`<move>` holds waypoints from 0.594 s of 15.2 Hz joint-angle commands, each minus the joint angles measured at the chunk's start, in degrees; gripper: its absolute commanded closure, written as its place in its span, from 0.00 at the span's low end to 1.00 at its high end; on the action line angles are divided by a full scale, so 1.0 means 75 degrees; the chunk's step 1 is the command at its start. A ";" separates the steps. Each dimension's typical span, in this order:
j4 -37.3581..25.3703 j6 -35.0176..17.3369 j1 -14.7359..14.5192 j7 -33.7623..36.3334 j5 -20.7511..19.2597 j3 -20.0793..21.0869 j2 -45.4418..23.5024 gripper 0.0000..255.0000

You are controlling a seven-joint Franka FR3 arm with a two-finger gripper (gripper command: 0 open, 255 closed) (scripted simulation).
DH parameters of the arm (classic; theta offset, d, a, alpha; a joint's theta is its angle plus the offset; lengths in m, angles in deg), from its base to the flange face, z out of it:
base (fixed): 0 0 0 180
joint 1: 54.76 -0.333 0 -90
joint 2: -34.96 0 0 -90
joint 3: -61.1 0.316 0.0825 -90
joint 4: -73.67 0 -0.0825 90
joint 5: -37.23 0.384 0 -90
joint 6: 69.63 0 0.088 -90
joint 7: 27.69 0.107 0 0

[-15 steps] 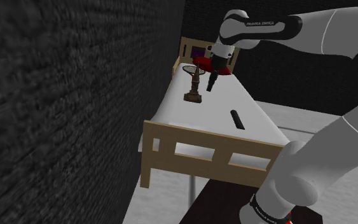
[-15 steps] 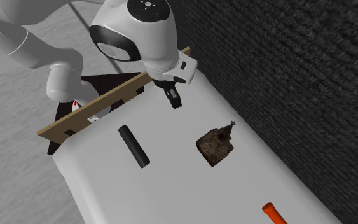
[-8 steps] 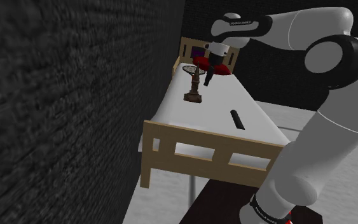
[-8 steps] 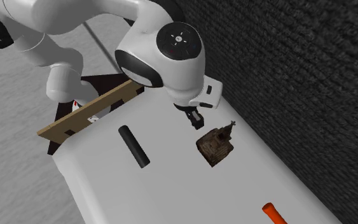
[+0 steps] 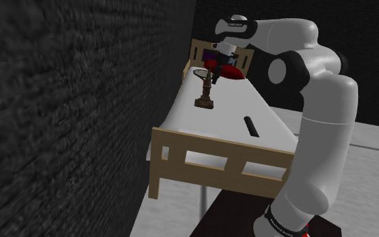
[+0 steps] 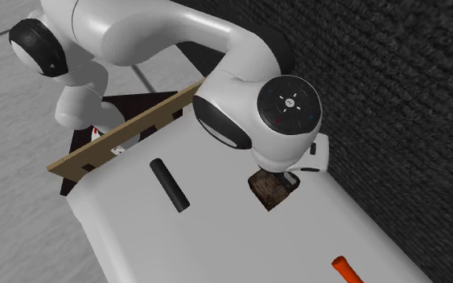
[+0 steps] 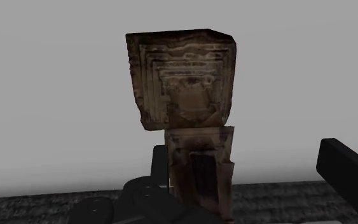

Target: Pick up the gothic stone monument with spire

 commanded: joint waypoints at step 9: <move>0.0069 -0.0527 0.0198 -0.0448 0.0336 0.0076 -0.0526 0.00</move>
